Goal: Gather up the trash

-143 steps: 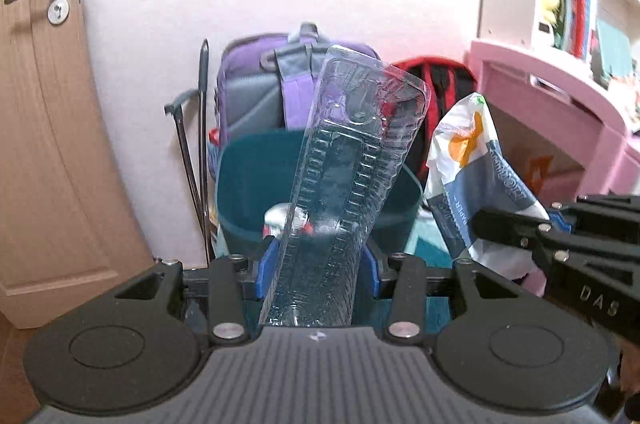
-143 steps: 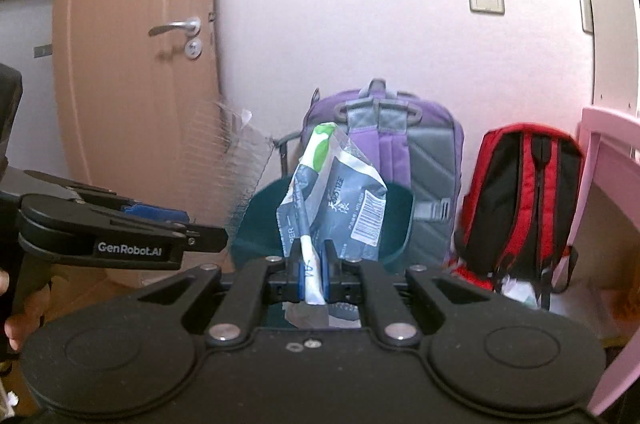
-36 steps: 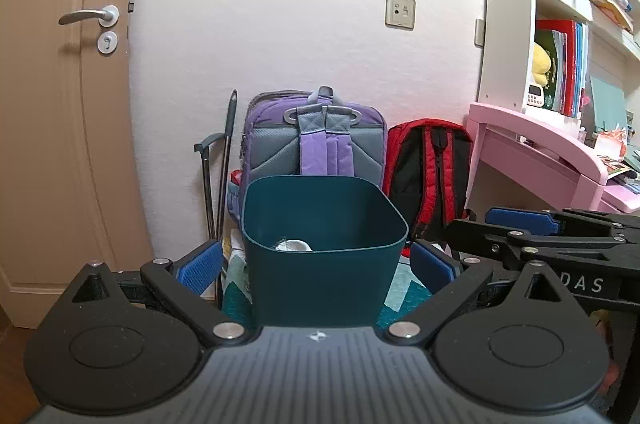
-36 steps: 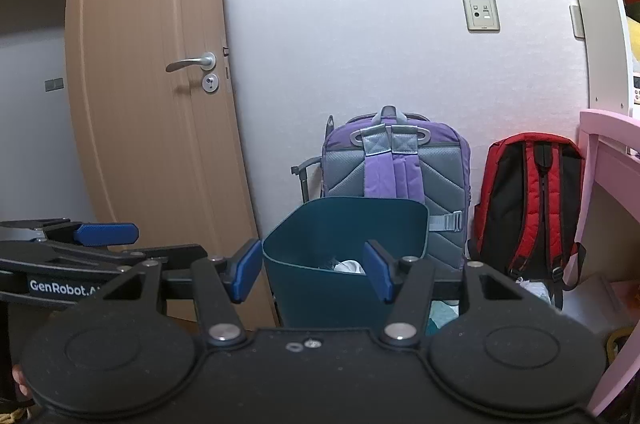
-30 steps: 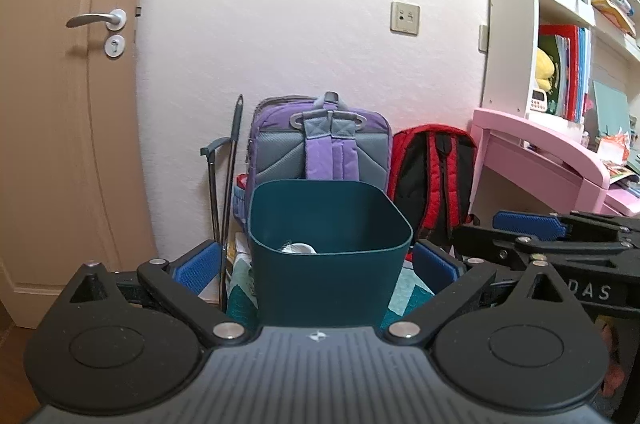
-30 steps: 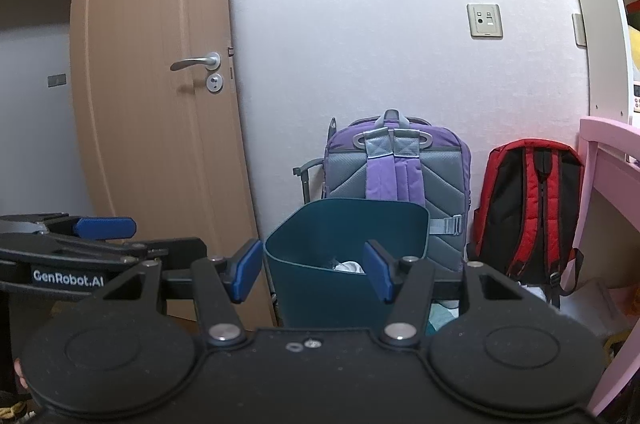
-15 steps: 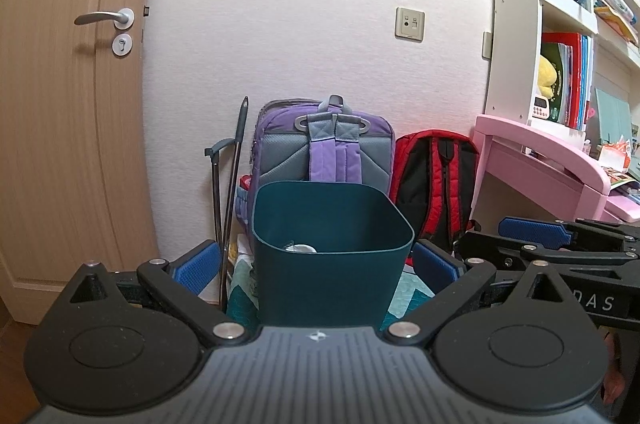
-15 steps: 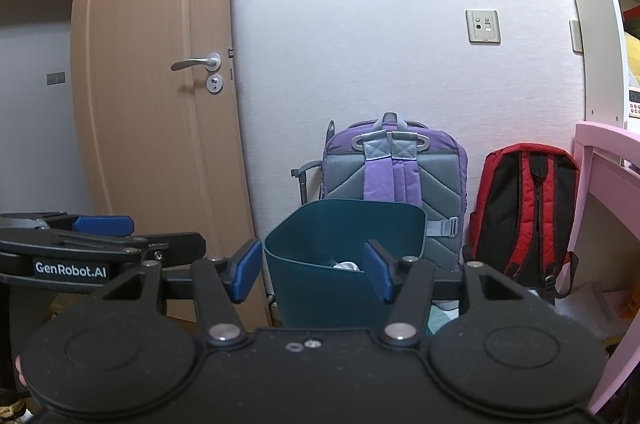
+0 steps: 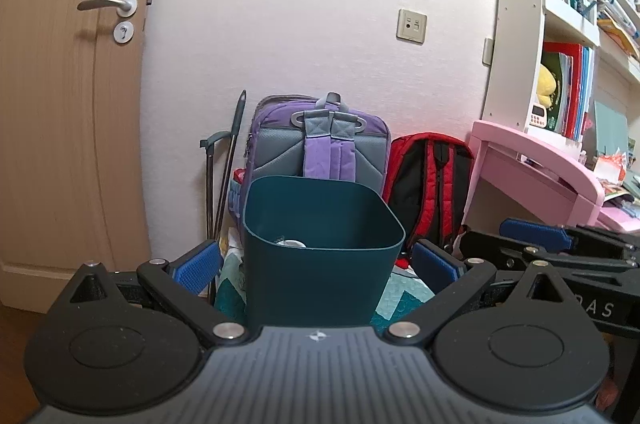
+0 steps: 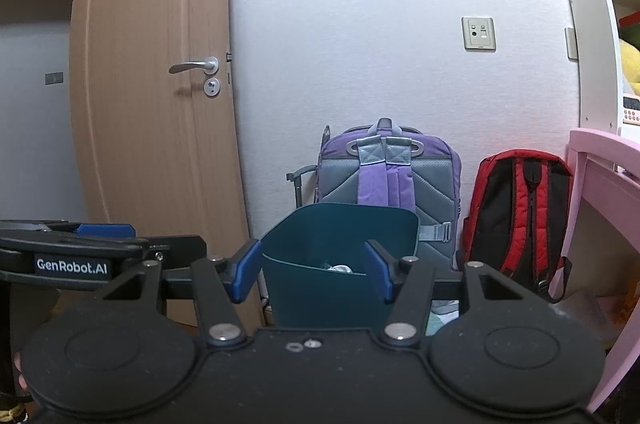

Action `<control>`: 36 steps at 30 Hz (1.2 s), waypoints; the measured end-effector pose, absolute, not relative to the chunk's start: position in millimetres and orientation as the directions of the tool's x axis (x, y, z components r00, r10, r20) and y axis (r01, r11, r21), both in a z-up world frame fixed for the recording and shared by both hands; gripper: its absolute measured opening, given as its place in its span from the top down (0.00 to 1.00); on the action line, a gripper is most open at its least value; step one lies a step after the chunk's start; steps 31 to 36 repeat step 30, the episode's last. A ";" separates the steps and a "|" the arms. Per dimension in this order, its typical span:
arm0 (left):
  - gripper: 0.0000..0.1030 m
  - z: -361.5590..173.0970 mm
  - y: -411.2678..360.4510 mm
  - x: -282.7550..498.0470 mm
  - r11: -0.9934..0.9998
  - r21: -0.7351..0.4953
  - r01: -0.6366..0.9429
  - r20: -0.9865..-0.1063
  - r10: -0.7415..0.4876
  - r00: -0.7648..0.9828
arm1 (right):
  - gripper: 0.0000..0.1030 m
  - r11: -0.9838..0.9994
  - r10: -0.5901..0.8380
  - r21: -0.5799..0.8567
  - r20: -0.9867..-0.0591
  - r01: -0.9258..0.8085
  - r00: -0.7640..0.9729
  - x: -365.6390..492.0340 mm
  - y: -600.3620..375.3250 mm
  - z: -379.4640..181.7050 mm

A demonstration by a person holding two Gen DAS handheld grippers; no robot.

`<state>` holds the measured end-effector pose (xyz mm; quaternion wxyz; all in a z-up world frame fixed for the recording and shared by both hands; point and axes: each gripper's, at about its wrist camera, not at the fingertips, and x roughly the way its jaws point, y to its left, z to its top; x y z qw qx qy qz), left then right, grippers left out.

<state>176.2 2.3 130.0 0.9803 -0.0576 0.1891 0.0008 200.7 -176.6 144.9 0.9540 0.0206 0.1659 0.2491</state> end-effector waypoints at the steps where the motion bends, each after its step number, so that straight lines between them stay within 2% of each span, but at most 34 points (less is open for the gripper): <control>1: 0.00 129.6 2.9 175.5 0.993 -0.118 -0.024 -0.367 -0.021 0.930 | 0.46 0.874 0.483 0.121 -0.306 -0.470 0.820 200.1 -176.3 144.6; 14: 0.00 123.1 8.8 173.5 0.984 -0.170 -0.055 -0.368 -0.012 0.930 | 0.46 0.865 0.499 0.114 -0.298 -0.489 0.813 196.9 -173.8 142.0; 36: 0.00 117.7 -0.6 170.0 0.990 -0.133 -0.044 -0.358 -0.007 0.934 | 0.46 0.874 0.485 0.137 -0.323 -0.467 0.813 202.0 -175.4 133.4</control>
